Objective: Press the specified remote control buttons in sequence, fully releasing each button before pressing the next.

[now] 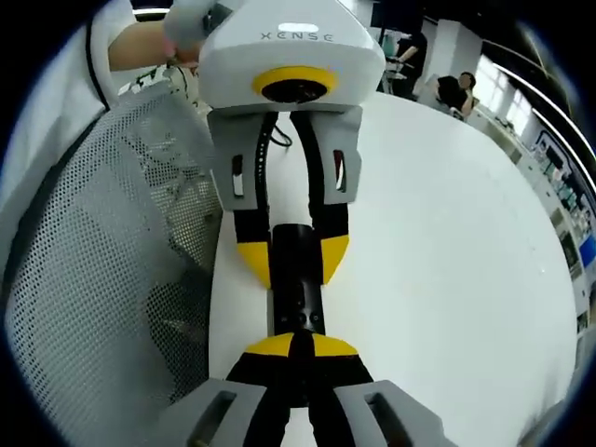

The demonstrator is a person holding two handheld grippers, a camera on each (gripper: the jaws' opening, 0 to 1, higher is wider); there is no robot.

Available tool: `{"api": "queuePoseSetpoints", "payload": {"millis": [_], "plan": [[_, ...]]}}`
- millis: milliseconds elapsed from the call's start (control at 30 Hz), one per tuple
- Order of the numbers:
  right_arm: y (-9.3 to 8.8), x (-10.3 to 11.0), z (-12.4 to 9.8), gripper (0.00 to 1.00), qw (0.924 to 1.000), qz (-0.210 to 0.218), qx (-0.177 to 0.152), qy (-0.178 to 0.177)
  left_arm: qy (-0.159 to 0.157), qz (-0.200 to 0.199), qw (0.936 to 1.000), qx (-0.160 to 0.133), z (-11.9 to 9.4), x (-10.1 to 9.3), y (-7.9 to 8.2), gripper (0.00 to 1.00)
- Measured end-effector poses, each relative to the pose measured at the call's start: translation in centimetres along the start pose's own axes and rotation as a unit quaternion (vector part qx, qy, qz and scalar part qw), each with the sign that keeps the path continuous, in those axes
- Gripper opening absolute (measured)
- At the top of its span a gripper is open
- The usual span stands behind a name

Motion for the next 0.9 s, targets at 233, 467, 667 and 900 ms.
{"api": "queuePoseSetpoints", "payload": {"millis": [233, 467, 667, 900], "plan": [[0.02, -0.12, 0.16, 0.04, 0.9997, -0.02, 0.01, 0.002, 0.002, 0.002, 1.0, 0.0, 0.06, -0.05, -0.06, 0.24], [0.01, -0.02, 0.32, 0.04, 0.9987, -0.036, 0.033, 0.014, 0.0, 0.005, 1.0, 0.002, 0.1, -0.06, -0.1, 0.24], [-0.31, -0.11, -0.02, 0.04, 0.9996, -0.015, -0.007, 0.022, -0.003, 0.009, 0.9999, 0.005, 0.12, -0.07, -0.11, 0.24], [-0.84, -0.1, -0.44, 0.04, 0.9999, 0.009, -0.01, 0.004, -0.003, 0.009, 0.9999, 0.01, 0.15, -0.12, -0.09, 0.24]]}}
Point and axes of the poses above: the point that each gripper's makers call its tool centre point, and the gripper's own axes: z roughly forward along the fingers, x roughly to its left, y roughly out of its top, the point moved 2 cm from there along -z, roughly backward along the fingers, and after that the axes turned 4 degrees about z, right-handed, at the moved point
